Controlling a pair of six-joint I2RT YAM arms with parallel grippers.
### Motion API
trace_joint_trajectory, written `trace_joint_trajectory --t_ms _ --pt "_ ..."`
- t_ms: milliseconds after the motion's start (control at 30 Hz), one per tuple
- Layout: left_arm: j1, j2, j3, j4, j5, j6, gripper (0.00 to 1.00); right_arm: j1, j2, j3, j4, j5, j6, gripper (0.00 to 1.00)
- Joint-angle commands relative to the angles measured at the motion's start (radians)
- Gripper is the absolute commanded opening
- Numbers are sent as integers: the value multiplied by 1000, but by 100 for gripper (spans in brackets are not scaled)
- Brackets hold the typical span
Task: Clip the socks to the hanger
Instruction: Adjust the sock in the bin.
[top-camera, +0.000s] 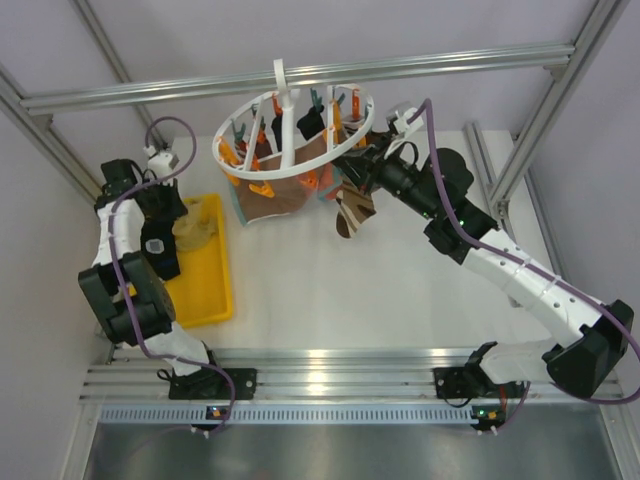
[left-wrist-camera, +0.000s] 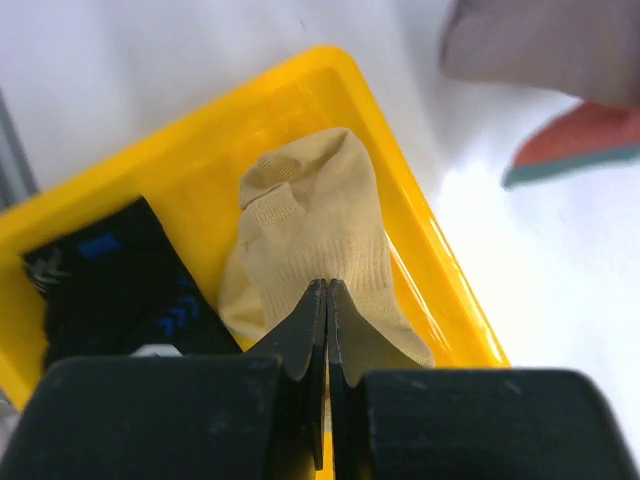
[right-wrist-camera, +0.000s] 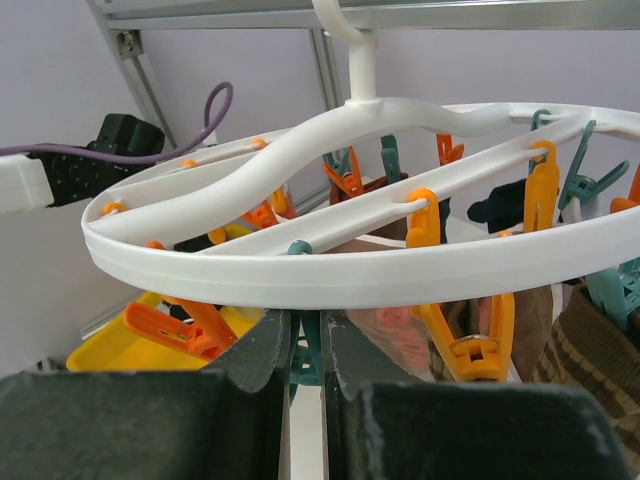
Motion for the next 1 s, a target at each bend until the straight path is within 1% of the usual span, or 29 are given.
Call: trace_joint_trajectory --t_ms 0,33,67,100,133,167,200,333,400,433,533,633,700,800,833,900,933,967 --pt "69 -28 13 -203 201 54 0 -10 8 -25 -54 -4 10 0" --pt "83 -26 21 -280 270 75 0 -10 6 -25 -52 -4 12 0" --pt "97 -26 21 -280 309 87 0 -10 6 -27 -51 -4 12 0" --pt "121 -23 19 -352 339 103 0 -10 6 -27 -51 -4 12 0" --pt "131 -18 16 -397 361 119 0 -10 6 -27 -49 -4 12 0" --pt "141 -11 9 -427 411 154 0 -10 5 -27 -49 -5 12 0" --pt "161 -6 4 -496 430 175 0 -11 6 -27 -49 -5 10 0" --pt "224 49 -37 -559 528 190 0 -10 11 -28 -45 -7 13 0" --pt "246 100 -37 -604 568 225 0 -10 11 -28 -45 -7 13 0" --pt "250 115 -33 -651 576 241 0 -10 9 -30 -46 -7 12 0" --pt "261 164 -31 -691 596 273 0 -10 6 -31 -49 -7 10 0" --pt "266 180 -45 -663 579 235 0 -8 5 -34 -49 -5 7 0" --pt "267 178 -60 -612 565 204 0 -11 3 -36 -48 -4 9 0" --pt "270 160 -83 -489 509 85 0 -11 0 -44 -45 -1 10 0" --pt "270 141 -88 -457 471 42 0 -13 -1 -44 -45 -1 10 0" --pt "266 103 -111 -391 438 47 0 -11 -3 -45 -48 1 9 0" --pt "261 50 -123 -362 404 49 0 -11 -5 -45 -48 1 7 0" --pt "246 19 -138 -331 325 55 0 -10 -5 -45 -48 1 6 0"
